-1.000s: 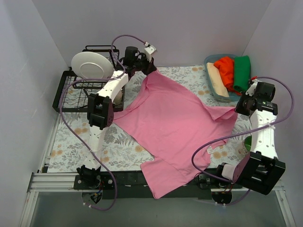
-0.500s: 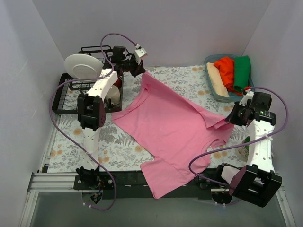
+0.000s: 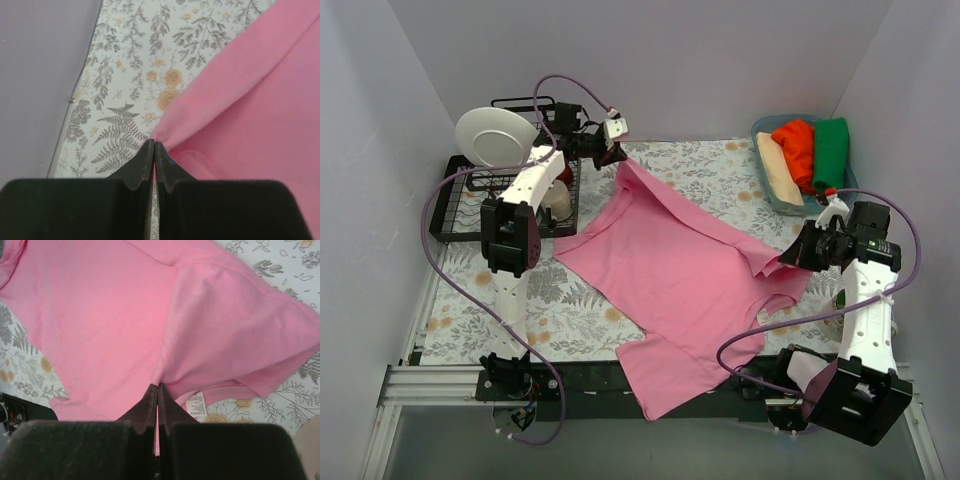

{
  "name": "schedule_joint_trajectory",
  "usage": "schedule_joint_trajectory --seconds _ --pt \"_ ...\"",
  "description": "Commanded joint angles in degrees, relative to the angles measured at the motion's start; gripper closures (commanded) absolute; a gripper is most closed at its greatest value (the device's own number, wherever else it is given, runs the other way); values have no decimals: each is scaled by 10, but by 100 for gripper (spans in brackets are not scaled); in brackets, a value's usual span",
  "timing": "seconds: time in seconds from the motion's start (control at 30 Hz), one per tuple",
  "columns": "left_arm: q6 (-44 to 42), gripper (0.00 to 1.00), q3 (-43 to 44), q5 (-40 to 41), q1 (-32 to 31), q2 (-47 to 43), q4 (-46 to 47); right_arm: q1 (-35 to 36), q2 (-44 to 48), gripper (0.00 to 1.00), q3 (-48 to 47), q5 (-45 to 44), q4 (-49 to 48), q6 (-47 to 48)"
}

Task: Roll the t-shirts
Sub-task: Fold the T-shirt at the center of the board.

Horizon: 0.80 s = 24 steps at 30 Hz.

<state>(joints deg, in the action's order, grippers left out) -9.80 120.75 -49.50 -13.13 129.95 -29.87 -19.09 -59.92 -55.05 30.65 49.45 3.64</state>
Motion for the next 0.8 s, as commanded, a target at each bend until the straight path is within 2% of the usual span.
schedule_joint_trajectory --seconds 0.0,0.1,0.13,0.17,0.23,0.27,0.37,0.5,0.57,0.63,0.77 --pt "-113 100 -39 -39 13 -67 -57 10 13 99 5 61 0 21" --pt "-198 100 -20 -49 19 -73 -131 20 22 99 6 96 4 29" --pt "-227 100 -11 -51 20 -73 -181 26 24 99 4 102 7 33" --pt "-284 100 -5 -50 21 -73 -206 29 28 99 1 107 10 36" --pt "-344 100 -2 -25 24 -74 -263 41 30 99 -4 121 25 34" --pt "-391 100 -3 -16 26 -73 -278 43 29 99 -6 128 33 35" --pt "-436 100 0 8 34 -68 -304 47 30 99 -6 140 47 35" --pt "-454 100 3 13 37 -67 -316 49 36 99 -5 135 57 31" --pt "-458 100 -10 12 36 -71 -312 49 28 99 -6 137 101 57" --pt "-443 100 -29 12 36 -76 -286 50 13 99 19 131 147 83" --pt "-403 100 -32 22 35 -71 -255 61 32 99 9 125 145 64"
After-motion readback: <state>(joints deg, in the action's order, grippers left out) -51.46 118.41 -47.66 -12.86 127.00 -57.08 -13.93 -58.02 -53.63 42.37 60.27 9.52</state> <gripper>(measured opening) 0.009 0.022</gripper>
